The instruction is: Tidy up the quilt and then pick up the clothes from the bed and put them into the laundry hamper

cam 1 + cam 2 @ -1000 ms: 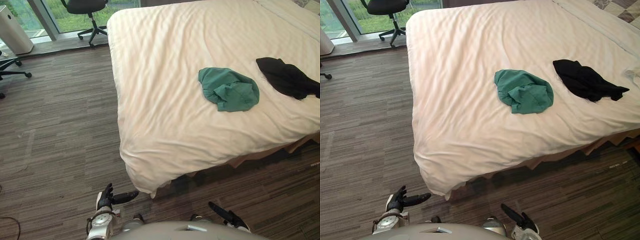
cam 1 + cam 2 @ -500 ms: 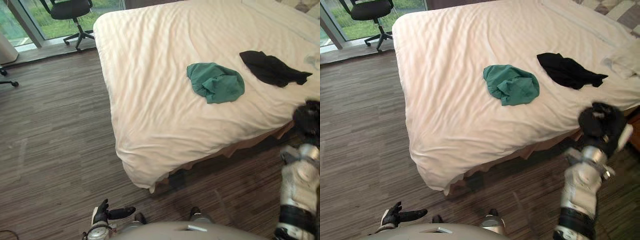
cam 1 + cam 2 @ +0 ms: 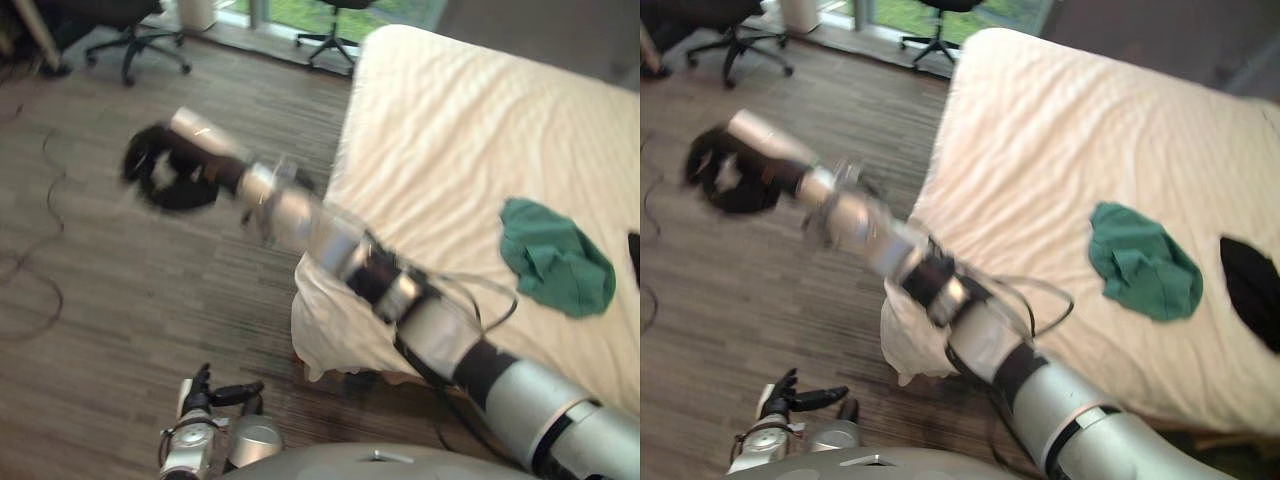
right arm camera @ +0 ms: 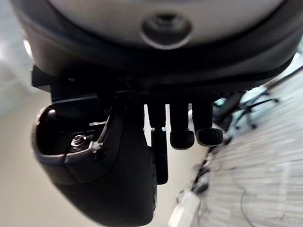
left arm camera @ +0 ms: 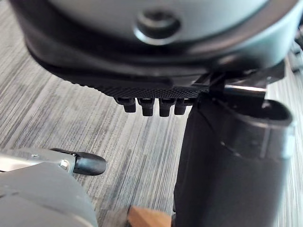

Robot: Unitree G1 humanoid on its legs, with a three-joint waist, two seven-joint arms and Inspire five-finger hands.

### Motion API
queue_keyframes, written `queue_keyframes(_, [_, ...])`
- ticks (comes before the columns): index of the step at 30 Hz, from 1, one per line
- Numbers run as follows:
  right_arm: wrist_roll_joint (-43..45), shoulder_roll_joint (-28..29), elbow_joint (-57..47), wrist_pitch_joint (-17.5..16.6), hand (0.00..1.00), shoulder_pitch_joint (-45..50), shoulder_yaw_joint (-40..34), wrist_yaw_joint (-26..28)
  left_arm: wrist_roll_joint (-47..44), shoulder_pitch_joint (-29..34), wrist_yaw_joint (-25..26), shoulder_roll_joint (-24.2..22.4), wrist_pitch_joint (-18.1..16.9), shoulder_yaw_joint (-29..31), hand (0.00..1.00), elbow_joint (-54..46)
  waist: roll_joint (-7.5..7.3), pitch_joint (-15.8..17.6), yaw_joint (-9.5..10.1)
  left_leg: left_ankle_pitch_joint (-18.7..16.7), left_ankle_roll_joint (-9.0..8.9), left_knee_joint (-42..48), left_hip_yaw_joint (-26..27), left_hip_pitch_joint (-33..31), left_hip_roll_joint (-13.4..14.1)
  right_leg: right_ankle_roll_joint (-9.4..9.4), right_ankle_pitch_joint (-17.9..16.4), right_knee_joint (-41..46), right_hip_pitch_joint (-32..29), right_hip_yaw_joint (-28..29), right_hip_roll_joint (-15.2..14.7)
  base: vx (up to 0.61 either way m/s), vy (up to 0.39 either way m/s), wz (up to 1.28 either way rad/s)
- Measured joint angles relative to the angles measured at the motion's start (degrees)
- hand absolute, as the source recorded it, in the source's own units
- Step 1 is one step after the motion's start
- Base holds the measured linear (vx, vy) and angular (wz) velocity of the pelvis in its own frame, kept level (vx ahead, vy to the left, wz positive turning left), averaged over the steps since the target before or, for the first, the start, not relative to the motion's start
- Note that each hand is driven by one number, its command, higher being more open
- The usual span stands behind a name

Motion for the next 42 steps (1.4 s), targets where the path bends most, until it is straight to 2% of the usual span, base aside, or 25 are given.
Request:
queue_keyframes(2, [7.73, -0.91, -8.00, -1.35, 0.00, 5.60, -5.71, -4.83, -0.79, 0.65, 0.27, 0.07, 0.65, 0.73, 1.00, 3.18, -0.68, 0.36, 1.02, 0.00, 0.01, 0.72, -0.55, -1.60, -0.91, -0.02, -0.01, 1.47, -0.91, -0.55, -0.53, -0.01, 0.033, 0.27])
queue_keyframes(3, [10.96, -1.28, -8.67, -3.55, 0.00, 7.62, -6.81, -6.66, -2.44, 0.59, 0.03, -0.50, 0.87, 0.90, 1.00, 3.91, -0.01, 1.13, 0.62, 0.13, 0.20, 1.63, -1.54, -3.20, -2.14, -0.01, 0.00, 0.96, -1.15, -2.29, -1.47, -0.05, 0.033, 0.28])
queue_keyframes(4, [11.75, -1.43, -7.99, -4.29, 0.00, 8.38, -6.81, -7.69, -2.44, 0.03, -0.09, -0.76, 0.85, 0.76, 1.00, 3.88, 0.68, 1.78, 0.78, 0.23, 0.34, 2.12, -2.01, -3.89, -2.55, -0.02, 0.00, 0.55, -1.14, -3.15, -1.79, -0.08, 0.011, 0.37])
queue_keyframes(5, [16.87, -1.44, -4.31, -4.83, 0.00, 8.42, -6.05, -7.98, -2.03, -1.63, -0.24, -1.30, 0.79, 0.58, 1.00, 3.85, 2.18, 3.74, 0.89, 0.46, 0.67, 2.81, -3.18, -4.29, -3.03, -0.02, -0.01, 0.21, -0.52, -4.36, -2.07, -0.14, 0.002, 0.29])
queue_keyframes(6, [20.44, -1.45, -0.46, -3.45, 0.00, 7.93, -4.54, -7.95, -1.93, -2.43, -0.53, -1.08, 0.60, 0.53, 1.00, 3.80, 3.53, 4.62, 0.83, 0.86, 0.94, 2.85, -3.75, -5.04, -3.09, -0.13, -0.07, 0.18, -1.02, -5.16, -2.03, -0.19, -0.009, 0.32])
queue_keyframes(7, [18.62, -2.83, 3.05, -1.65, 0.00, 8.09, -2.72, -7.33, -1.79, -3.59, -0.91, -1.16, 0.56, 0.59, 1.00, 3.15, 4.64, 5.85, 0.54, 1.64, 0.93, 2.70, -3.92, -6.53, -2.94, -0.44, -0.41, 0.18, -2.23, -5.05, -1.85, -0.17, -0.003, 0.25])
queue_keyframes(10, [13.38, -6.33, 3.24, 0.59, 0.00, 13.98, -0.82, -5.65, -1.95, -4.21, -0.88, -1.53, 0.11, 0.54, 1.00, 1.87, 5.84, 9.11, 1.15, 4.20, 0.98, 0.83, -4.95, -8.05, -2.50, -0.89, -1.57, 0.29, -3.87, -4.95, -1.16, -0.16, -0.029, 0.20])
queue_keyframes(13, [13.29, -10.53, 3.15, 1.13, 0.00, 19.88, -4.26, -6.33, -2.74, -3.16, -0.89, -2.03, -0.81, 0.27, 1.00, 2.12, 6.26, 11.08, 0.93, 6.32, 0.82, -1.78, -5.27, -8.59, -1.65, -1.09, -1.69, 1.76, -6.08, -4.80, -0.82, -0.11, -0.008, 0.01])
queue_keyframes(15, [13.33, -12.94, 3.15, 1.07, 0.00, 20.10, -7.40, -7.32, -3.82, -3.40, -1.09, -2.32, -1.52, 0.09, 1.00, 1.53, 7.18, 12.35, 0.73, 7.15, 0.86, -1.79, -4.87, -10.15, -0.89, -1.28, -1.75, 3.24, -8.60, -3.83, -0.87, -0.12, 0.006, -0.20])
queue_keyframes(16, [13.39, -14.34, 3.16, 0.70, 0.00, 20.13, -9.16, -7.85, -3.83, -3.50, -1.20, -2.40, -2.15, -0.30, 1.00, 1.51, 7.86, 13.35, 0.61, 7.39, 0.96, -1.81, -3.81, -10.57, -0.69, -1.47, -1.62, 3.87, -9.93, -2.62, -1.02, -0.11, 0.033, -0.30])
queue_keyframes(18, [13.43, -15.11, 3.12, -1.09, 0.00, 20.19, -9.26, -7.19, -3.83, -3.53, -1.22, -2.29, -2.33, -0.79, 1.00, 1.52, 8.29, 13.74, -0.09, 7.54, 1.00, -1.84, -2.82, -11.44, -0.47, -1.97, -1.24, 3.84, -11.43, -1.48, -0.98, -0.09, 0.035, -0.35])
queue_keyframes(19, [13.37, -14.89, 2.91, -2.67, 0.00, 20.18, -8.60, -6.46, -3.82, -3.80, -1.22, -2.15, -2.31, -1.19, 1.00, 1.56, 8.51, 13.91, -0.65, 7.60, 0.92, -1.86, -2.23, -11.94, -0.29, -2.07, -1.09, 3.80, -12.32, -1.18, -0.96, -0.04, 0.014, -0.30])
queue_keyframes(22, [10.59, -14.26, 3.66, -4.71, 0.00, 21.46, -7.84, -6.14, -3.76, -5.78, -1.57, -1.47, -2.26, -3.15, 1.00, 2.20, 9.24, 14.38, -0.76, 7.77, 1.07, -1.87, -1.98, -12.33, -0.17, -2.10, -0.96, 3.72, -12.90, -0.83, -0.89, 0.00, -0.004, -0.08])
queue_keyframes(25, [6.37, -12.77, 4.62, -6.53, 0.00, 22.84, -7.74, -6.25, -3.77, -7.22, -1.56, -1.17, -2.12, -4.31, 1.00, 2.50, 8.96, 14.49, -1.00, 8.03, 0.93, -1.86, -2.30, -13.16, -0.32, -1.91, -0.76, 2.98, -13.20, -1.62, -0.79, 0.03, -0.009, 0.06])
queue_keyframes(30, [3.50, -9.88, 5.89, -6.49, 0.00, 25.37, -5.35, -4.42, -3.65, -9.35, -1.57, -0.72, -2.07, -6.46, 1.00, 3.44, 8.31, 14.67, -2.40, 7.89, 0.75, -1.83, -3.07, -12.68, -1.33, -1.44, -0.41, 1.62, -11.53, -2.38, -1.18, 0.05, 0.014, 0.13])
queue_keyframes(34, [2.20, -5.79, 12.50, -2.02, 0.00, 31.45, -2.22, -1.95, -2.45, -10.61, -2.41, 0.32, -1.97, -8.12, 1.00, 3.87, 7.57, 14.85, -2.29, 7.56, 0.40, -1.83, -2.59, -11.69, -1.45, -1.42, -0.40, 1.54, -10.62, -2.22, -1.42, 0.04, 0.015, -0.01])
queue_keyframes(36, [2.29, -4.57, 15.29, 0.80, 0.00, 38.13, 0.65, -0.81, -1.44, -10.72, -2.80, 0.39, -1.96, -8.18, 1.00, 3.92, 7.50, 14.82, -2.50, 7.53, 0.37, -1.83, -1.49, -11.04, -1.55, -1.06, -0.19, 1.69, -10.54, -1.57, -1.86, 0.02, 0.033, -0.18])
queue_keyframes(38, [2.33, -4.62, 16.25, 2.03, 0.00, 41.50, 2.88, -0.45, -1.44, -10.69, -2.79, 0.52, -1.85, -8.18, 1.00, 4.43, 7.49, 14.81, -2.95, 7.52, 0.37, -1.85, -0.69, -10.35, -1.57, -0.69, 0.04, 1.79, -10.37, -1.00, -2.08, -0.03, 0.039, -0.27])
queue_keyframes(39, [3.21, -4.69, 16.24, 2.98, 0.00, 43.37, 5.13, -0.09, -1.44, -10.53, -2.80, 0.86, -1.69, -8.21, 1.00, 5.05, 7.40, 14.76, -4.07, 7.47, 0.46, -1.88, -0.08, -9.56, -1.46, -0.39, 0.27, 1.83, -10.01, -0.23, -2.09, -0.06, 0.031, -0.28])
queue_keyframes(42, [7.55, -4.90, 13.35, 3.18, 0.00, 43.85, 9.71, 0.29, -1.43, -10.45, -2.80, 1.27, -1.57, -8.24, 1.00, 6.11, 7.03, 14.53, -4.80, 7.24, 0.81, -1.95, 1.61, -7.96, -0.75, -0.76, 0.56, 1.76, -9.52, 1.23, -1.69, -0.10, 0.014, -0.34])
